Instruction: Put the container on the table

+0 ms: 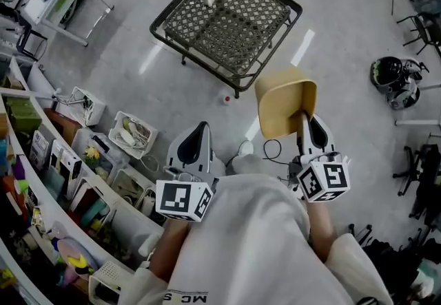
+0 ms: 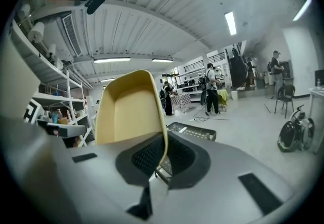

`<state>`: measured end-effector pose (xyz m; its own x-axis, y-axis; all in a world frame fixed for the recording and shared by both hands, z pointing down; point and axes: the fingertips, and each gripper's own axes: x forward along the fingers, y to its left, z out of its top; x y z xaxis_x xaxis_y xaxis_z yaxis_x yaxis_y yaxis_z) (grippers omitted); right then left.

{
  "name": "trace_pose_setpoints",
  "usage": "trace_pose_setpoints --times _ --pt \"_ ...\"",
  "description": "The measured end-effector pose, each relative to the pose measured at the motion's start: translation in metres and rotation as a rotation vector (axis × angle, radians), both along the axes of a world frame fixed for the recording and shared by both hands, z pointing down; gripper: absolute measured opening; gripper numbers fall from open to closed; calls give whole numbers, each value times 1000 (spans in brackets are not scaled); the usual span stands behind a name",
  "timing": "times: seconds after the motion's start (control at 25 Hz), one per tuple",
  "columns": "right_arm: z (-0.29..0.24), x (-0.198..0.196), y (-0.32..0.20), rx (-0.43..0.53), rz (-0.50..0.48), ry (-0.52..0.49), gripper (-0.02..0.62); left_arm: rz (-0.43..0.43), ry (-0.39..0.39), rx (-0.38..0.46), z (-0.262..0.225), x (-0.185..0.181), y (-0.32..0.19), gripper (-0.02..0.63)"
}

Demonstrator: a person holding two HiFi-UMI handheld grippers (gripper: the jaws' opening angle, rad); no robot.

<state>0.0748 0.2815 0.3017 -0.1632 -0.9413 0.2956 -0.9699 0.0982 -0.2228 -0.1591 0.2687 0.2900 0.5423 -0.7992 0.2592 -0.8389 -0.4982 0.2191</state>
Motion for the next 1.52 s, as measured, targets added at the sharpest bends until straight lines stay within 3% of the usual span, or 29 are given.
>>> trace_pose_setpoints --times 0.32,0.56,1.2,1.52 --pt "-4 61 -4 71 23 -73 23 -1 -8 -7 10 53 -8 20" --pt "9 75 -31 60 -7 -75 23 29 -63 -3 18 86 -34 20" --pt "34 107 -224 -42 -84 -28 23 12 -29 -50 38 139 -227 20" --pt "49 120 -294 -84 -115 7 23 -5 -12 -57 44 156 -288 20"
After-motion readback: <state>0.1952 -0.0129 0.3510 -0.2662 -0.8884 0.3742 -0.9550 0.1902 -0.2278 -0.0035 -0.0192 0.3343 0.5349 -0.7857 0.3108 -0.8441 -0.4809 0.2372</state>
